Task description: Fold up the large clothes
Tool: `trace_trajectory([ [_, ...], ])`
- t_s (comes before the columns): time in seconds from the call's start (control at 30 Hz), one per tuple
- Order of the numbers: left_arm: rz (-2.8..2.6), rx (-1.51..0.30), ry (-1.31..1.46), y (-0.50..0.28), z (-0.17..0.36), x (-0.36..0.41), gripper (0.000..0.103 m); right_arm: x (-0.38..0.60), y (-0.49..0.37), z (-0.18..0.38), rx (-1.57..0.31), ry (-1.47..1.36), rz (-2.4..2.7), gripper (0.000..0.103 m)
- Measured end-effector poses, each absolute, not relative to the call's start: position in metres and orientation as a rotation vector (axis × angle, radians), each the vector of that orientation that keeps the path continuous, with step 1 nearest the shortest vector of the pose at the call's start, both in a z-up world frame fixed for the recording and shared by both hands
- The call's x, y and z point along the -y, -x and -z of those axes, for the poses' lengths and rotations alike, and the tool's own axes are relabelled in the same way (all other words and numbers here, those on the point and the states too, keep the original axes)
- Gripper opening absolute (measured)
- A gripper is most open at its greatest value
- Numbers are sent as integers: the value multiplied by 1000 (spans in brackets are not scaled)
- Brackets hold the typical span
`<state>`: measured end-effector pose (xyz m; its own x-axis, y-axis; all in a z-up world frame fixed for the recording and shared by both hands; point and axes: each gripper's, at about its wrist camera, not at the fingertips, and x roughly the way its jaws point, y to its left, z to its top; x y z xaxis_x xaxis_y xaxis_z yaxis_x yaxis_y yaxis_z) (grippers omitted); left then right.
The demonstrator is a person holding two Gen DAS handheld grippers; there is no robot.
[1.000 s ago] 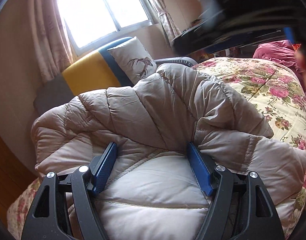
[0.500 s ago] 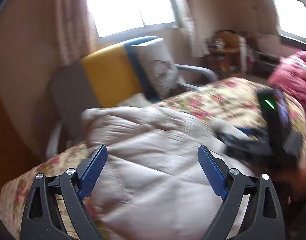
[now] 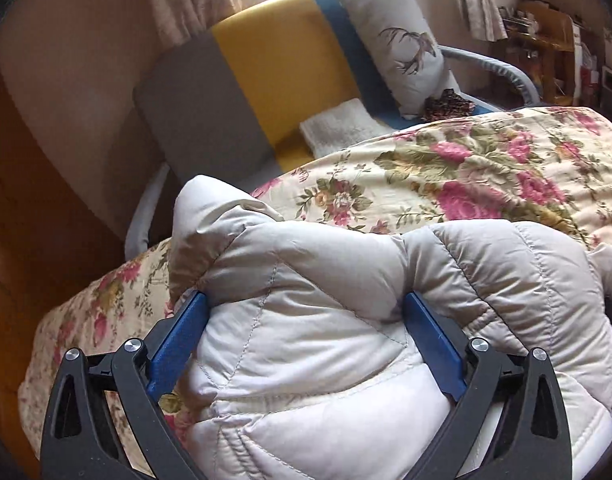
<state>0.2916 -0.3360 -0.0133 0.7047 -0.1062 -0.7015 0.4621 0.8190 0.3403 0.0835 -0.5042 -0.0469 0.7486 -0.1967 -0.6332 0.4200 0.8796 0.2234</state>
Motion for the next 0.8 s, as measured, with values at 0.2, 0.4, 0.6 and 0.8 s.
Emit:
trace_trajectory([
  [0.2,323,-721,-506,-299,25,341,98,502,-94,51,-659,-327,366,57],
  [0.4,324,-693,-496,-295,27,336,98,501,-94,43,-675,-276,364,69],
  [0.6,313,-683,-487,-294,28,333,98,501,-63,-37,-571,-302,449,81],
  [0.8,307,-674,-474,-292,27,327,98,445,-69,-82,-520,-28,519,89],
])
